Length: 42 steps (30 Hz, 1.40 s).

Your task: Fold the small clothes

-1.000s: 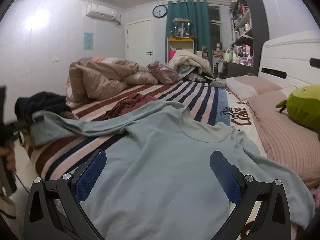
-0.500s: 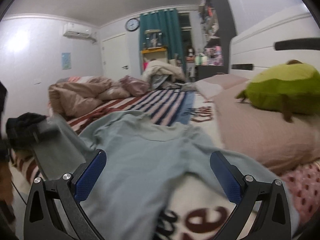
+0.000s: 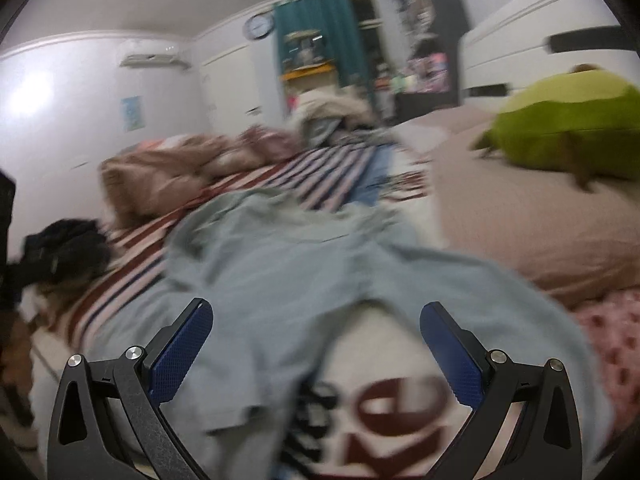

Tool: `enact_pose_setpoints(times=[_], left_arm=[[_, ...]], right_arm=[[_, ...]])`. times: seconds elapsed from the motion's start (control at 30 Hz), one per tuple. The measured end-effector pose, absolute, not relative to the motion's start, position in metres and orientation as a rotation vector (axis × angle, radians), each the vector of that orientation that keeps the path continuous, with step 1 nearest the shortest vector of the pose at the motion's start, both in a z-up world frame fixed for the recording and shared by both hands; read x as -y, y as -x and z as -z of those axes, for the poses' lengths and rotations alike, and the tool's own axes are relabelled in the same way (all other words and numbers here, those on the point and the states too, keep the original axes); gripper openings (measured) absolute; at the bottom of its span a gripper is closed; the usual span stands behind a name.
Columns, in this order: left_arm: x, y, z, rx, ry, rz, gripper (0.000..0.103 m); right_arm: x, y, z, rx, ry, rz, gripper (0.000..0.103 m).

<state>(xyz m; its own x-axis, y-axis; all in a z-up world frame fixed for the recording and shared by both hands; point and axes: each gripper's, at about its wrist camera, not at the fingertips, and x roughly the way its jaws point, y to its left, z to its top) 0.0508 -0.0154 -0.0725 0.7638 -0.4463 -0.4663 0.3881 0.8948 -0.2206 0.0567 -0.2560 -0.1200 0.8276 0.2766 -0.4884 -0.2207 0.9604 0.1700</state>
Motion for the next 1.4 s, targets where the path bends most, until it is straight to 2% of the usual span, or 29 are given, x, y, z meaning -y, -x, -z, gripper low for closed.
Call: enact_pose_setpoints(times=[0.1, 0.17, 0.2, 0.37, 0.47, 0.57, 0.63, 0.67, 0.77, 0.9, 1.07, 1.17, 1.2, 1.23, 1.3, 1.4], left_arm=[[-0.015, -0.048, 0.074, -0.508, 0.084, 0.316, 0.056], [-0.036, -0.047, 0.081, -0.507, 0.09, 0.245, 0.057], [-0.045, -0.046, 0.082, -0.508, 0.099, 0.226, 0.06], [-0.09, -0.052, 0.094, -0.505, 0.126, 0.175, 0.065], [-0.112, -0.062, 0.093, -0.499, 0.11, 0.145, 0.073], [-0.125, -0.082, 0.099, -0.511, 0.112, 0.151, 0.076], [-0.131, -0.094, 0.102, -0.518, 0.119, 0.158, 0.083], [-0.134, -0.1, 0.103, -0.521, 0.126, 0.16, 0.083], [-0.14, -0.128, 0.103, -0.549, 0.139, 0.155, 0.083], [-0.143, -0.161, 0.091, -0.562, 0.129, 0.175, 0.084], [-0.136, -0.198, 0.088, -0.57, 0.069, 0.207, 0.086], [-0.139, -0.215, 0.099, -0.587, 0.059, 0.187, 0.086], [-0.143, -0.219, 0.104, -0.594, 0.069, 0.179, 0.086], [-0.147, -0.224, 0.11, -0.603, 0.08, 0.177, 0.086], [-0.153, -0.228, 0.12, -0.617, 0.077, 0.168, 0.086], [-0.162, -0.232, 0.134, -0.64, 0.058, 0.141, 0.086]], right_arm=[[0.22, -0.073, 0.127, -0.599, -0.085, -0.37, 0.103], [0.194, -0.084, 0.131, -0.633, -0.042, -0.423, 0.098], [0.18, -0.089, 0.135, -0.646, -0.008, -0.453, 0.094], [0.121, -0.133, 0.158, -0.729, 0.248, -0.463, 0.091], [0.106, -0.172, 0.168, -0.842, 0.232, -0.565, 0.076], [0.093, -0.191, 0.179, -0.921, 0.25, -0.619, 0.057], [0.081, -0.198, 0.183, -0.94, 0.273, -0.621, 0.009], [0.083, -0.2, 0.183, -0.94, 0.25, -0.608, 0.005], [0.096, -0.202, 0.176, -0.92, 0.171, -0.544, 0.003], [0.116, -0.198, 0.169, -0.87, 0.286, -0.345, 0.002], [0.156, -0.212, 0.178, -0.983, 0.243, -0.231, 0.002], [0.152, -0.219, 0.165, -0.961, 0.164, -0.299, 0.005], [0.144, -0.224, 0.158, -0.954, 0.133, -0.355, 0.016], [0.13, -0.231, 0.151, -0.944, 0.123, -0.41, 0.035], [0.097, -0.243, 0.146, -0.922, 0.165, -0.477, 0.051], [0.038, -0.262, 0.149, -0.907, 0.277, -0.577, 0.053]])
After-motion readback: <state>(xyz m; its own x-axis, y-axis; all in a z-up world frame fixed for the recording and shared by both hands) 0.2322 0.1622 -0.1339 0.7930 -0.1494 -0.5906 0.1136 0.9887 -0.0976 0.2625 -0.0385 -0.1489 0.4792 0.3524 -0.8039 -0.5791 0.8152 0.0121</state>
